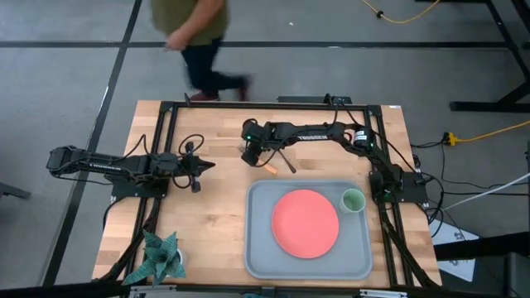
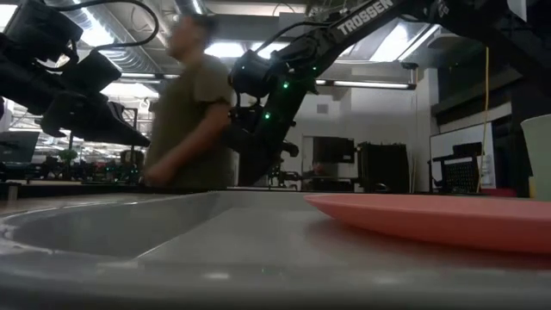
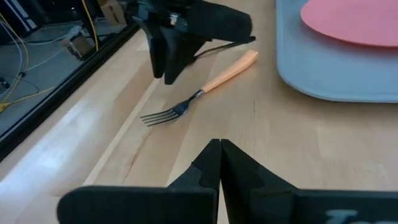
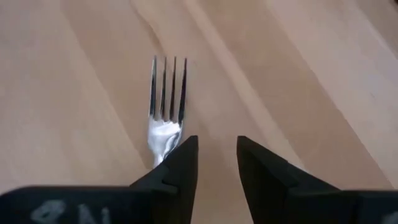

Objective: Pick and place plate/cup/fork/spoon on tray
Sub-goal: Put the fork on the left side of the pink plate on the light blue tray

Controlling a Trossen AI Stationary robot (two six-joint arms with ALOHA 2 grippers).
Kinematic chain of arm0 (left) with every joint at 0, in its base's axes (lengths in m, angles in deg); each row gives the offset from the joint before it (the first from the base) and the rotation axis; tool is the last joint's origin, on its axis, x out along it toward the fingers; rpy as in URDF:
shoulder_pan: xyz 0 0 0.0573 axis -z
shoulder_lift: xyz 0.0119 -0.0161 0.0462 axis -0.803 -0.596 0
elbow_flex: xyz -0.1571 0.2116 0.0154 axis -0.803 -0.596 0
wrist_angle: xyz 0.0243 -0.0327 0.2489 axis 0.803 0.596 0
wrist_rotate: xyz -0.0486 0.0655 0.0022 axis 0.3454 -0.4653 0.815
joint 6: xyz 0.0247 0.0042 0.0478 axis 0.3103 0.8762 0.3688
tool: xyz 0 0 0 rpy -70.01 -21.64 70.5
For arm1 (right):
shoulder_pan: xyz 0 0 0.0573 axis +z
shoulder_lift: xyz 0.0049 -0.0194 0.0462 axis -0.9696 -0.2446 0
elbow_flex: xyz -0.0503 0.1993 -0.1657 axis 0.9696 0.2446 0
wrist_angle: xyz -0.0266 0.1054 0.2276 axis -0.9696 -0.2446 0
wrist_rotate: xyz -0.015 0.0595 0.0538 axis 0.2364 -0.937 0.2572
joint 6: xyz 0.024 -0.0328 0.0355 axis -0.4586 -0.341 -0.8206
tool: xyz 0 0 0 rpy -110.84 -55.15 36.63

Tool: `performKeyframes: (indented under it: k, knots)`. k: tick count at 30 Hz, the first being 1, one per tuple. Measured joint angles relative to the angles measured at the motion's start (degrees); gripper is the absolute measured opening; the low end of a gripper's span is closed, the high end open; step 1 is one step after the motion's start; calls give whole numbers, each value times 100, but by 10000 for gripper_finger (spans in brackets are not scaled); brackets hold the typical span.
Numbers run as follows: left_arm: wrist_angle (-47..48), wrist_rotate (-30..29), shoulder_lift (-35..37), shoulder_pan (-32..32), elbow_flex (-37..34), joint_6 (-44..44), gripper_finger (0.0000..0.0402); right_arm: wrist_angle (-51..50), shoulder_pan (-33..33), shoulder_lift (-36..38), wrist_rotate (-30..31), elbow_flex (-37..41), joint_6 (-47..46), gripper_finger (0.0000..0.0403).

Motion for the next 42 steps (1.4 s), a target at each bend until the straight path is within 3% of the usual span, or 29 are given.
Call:
performKeyframes:
  k: [5, 7, 10, 13, 15, 17, 28, 31, 33, 37, 40, 42]
  knots:
    - [-10, -11, 0, 2, 0, -19, 0, 53, 9, 0, -217, 2, -157, 115]
    - [-130, -977, -4, -12, 0, -119, 0, 96, 11, 0, -227, 2, -319, 115]
    - [-149, -3065, -115, -69, 0, -132, 0, 168, 18, 0, -225, 2, -389, 115]
    - [-142, -4462, -100, -112, 0, -133, 0, 111, 24, 0, -315, 2, -398, 115]
    - [-153, -5044, -99, -133, 0, -133, 0, 106, 37, 0, -419, 2, -387, 115]
    - [-149, -5230, -111, -142, 0, -134, 0, 52, 62, 0, -643, 5, -288, 115]
    - [-154, -4268, -112, -142, 0, -149, 0, -196, 213, -57, -775, 92, 376, 115]
    - [-166, -4233, -114, -180, 0, -109, 0, -202, 206, -63, -771, 92, 372, 115]
    - [-164, -4011, -114, -190, 0, -453, 0, -254, 210, -66, -772, 92, 360, 115]
    - [-167, -2725, -111, -189, 0, -1837, 0, -267, 217, -66, -773, 92, 352, 115]
    - [-174, -1415, -111, -170, 0, -1523, 0, -301, 215, -66, -772, 92, 231, 115]
    - [-232, -889, -111, -120, 0, -1333, 0, -365, 215, -66, -772, 92, 214, 115]
